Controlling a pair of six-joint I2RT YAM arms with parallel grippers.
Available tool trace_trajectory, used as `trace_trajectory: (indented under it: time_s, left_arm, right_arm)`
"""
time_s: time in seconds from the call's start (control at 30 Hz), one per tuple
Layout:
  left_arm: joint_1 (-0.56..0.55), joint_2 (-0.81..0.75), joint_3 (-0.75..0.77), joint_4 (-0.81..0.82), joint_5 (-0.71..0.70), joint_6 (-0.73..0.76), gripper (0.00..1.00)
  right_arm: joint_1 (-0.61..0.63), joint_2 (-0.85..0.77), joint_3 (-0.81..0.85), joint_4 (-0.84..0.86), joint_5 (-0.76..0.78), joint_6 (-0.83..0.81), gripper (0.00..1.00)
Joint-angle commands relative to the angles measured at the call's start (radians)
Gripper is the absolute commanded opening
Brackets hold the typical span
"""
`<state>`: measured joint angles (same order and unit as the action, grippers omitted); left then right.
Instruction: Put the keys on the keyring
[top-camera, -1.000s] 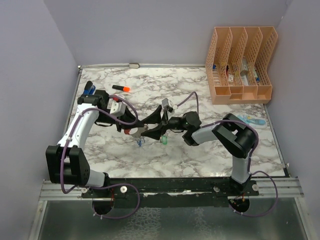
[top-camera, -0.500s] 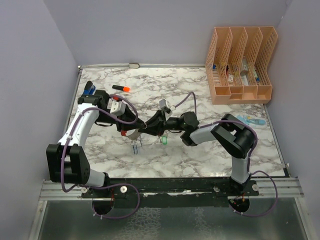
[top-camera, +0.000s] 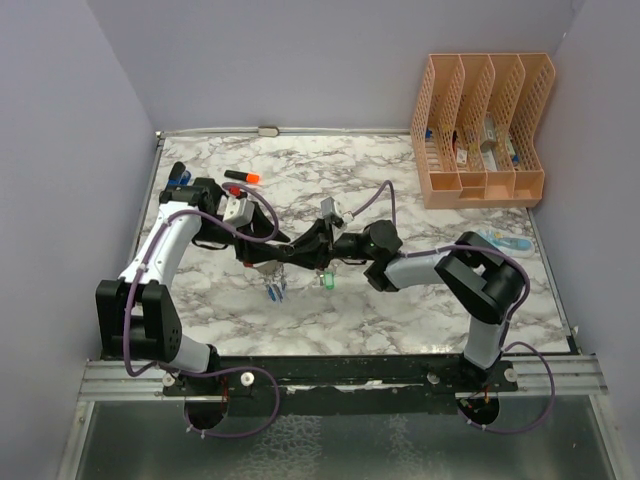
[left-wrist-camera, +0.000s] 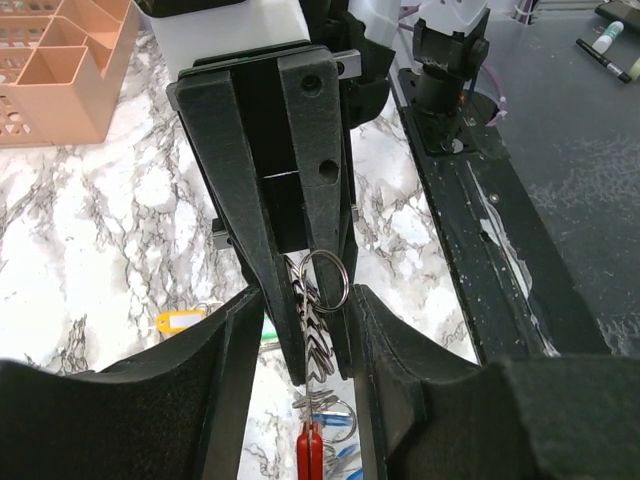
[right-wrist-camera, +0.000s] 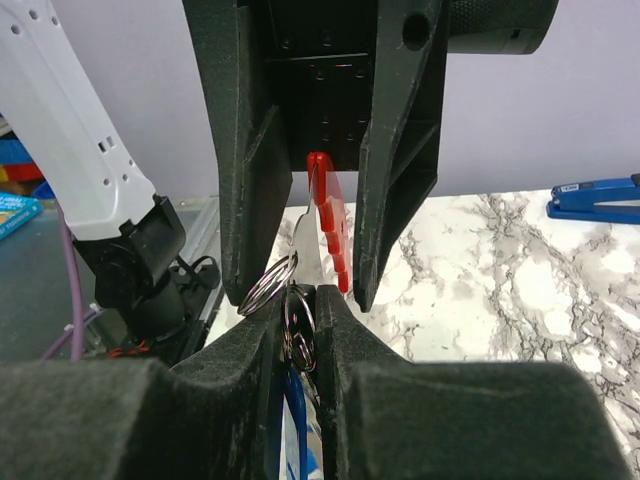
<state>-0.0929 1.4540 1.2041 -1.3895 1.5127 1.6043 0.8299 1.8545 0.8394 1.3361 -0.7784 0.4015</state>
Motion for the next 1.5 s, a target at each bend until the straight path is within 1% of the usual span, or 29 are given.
trace_trajectory:
  time_s: [0.0,0.07,0.17,0.23,0.47,0.57,0.63,0.7,0.73,0.9,0.97,1.03,1.1,1.2,1.3,1.37,1.47]
  left_arm:
    - [-0.003,0.017,0.023,-0.017,-0.021,0.009,0.42]
    - [-0.004,0.020,0.026,-0.017,-0.014,0.008,0.37]
    - [-0.005,0.021,0.032,-0.017,-0.008,0.007,0.21]
    - [-0.009,0.021,0.038,-0.017,-0.008,0.004,0.14]
    - [-0.033,0.019,0.043,-0.017,-0.009,0.004,0.14]
    - [-0.045,0.022,0.037,-0.017,-0.012,0.009,0.11]
    - [-0.049,0.022,0.034,-0.017,-0.014,0.013,0.07]
    - [-0.051,0.024,0.034,-0.017,-0.016,0.016,0.00]
    - [-0.053,0.023,0.036,-0.017,-0.016,0.015,0.00]
    - [-0.053,0.015,0.046,-0.017,-0.028,0.014,0.00]
    - [-0.053,0.006,0.050,-0.017,-0.046,0.011,0.00]
    - [-0.053,-0.003,0.059,-0.017,-0.063,-0.004,0.00]
    - [-0.053,-0.014,0.072,-0.011,-0.079,-0.023,0.00]
    - [-0.053,-0.045,0.090,0.044,-0.102,-0.115,0.00]
    - [-0.053,-0.107,0.085,0.226,-0.155,-0.341,0.00]
    - [-0.053,-0.115,0.106,0.242,-0.188,-0.377,0.00]
    - [-0.053,-0.122,0.114,0.261,-0.221,-0.413,0.00]
  right_arm:
    - [0.014,-0.054,-0.007,0.015,0.017,-0.029,0.02]
    - [0.018,-0.059,-0.005,0.005,0.013,-0.030,0.02]
    - [0.023,-0.061,-0.005,0.000,0.014,-0.033,0.02]
    - [0.024,-0.063,-0.003,0.000,0.013,-0.030,0.02]
    - [0.040,-0.061,0.014,-0.035,0.009,-0.040,0.02]
    - [0.046,-0.067,0.019,-0.047,0.010,-0.046,0.02]
    - [0.047,-0.070,0.024,-0.064,0.010,-0.056,0.02]
    - [0.047,-0.073,0.024,-0.071,0.011,-0.059,0.03]
    - [0.047,-0.074,0.024,-0.077,0.011,-0.060,0.03]
    - [0.048,-0.089,0.008,-0.125,0.017,-0.077,0.15]
    - [0.047,-0.101,0.000,-0.154,0.017,-0.090,0.22]
    - [0.047,-0.117,-0.005,-0.196,0.022,-0.110,0.25]
    - [0.048,-0.135,-0.014,-0.223,0.034,-0.127,0.30]
    - [0.048,-0.164,-0.027,-0.265,0.059,-0.152,0.40]
    - [0.048,-0.195,-0.038,-0.303,0.084,-0.177,0.47]
    - [0.048,-0.221,-0.049,-0.335,0.101,-0.202,0.49]
    - [0.046,-0.274,-0.055,-0.445,0.161,-0.254,0.54]
